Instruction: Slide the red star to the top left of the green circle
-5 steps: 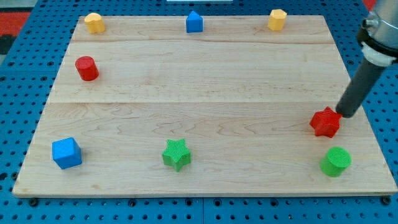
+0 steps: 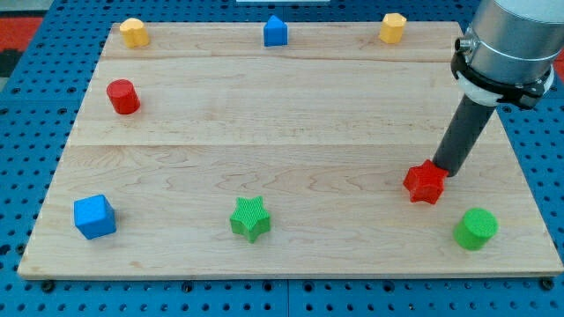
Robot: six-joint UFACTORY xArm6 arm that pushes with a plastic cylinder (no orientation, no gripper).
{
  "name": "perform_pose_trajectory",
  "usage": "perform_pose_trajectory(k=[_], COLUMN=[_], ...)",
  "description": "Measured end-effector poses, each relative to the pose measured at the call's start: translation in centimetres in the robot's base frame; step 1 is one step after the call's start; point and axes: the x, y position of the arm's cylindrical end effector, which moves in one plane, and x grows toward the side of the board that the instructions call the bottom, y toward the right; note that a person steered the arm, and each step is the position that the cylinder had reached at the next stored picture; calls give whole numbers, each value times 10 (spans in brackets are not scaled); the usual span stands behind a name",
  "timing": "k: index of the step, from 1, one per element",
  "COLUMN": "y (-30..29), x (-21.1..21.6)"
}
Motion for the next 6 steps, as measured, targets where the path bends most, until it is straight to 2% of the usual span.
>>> perform_pose_trajectory(k=[1, 2, 3, 5, 6], y=[7, -100, -116, -110, -80], x=[-48, -43, 0, 10, 22])
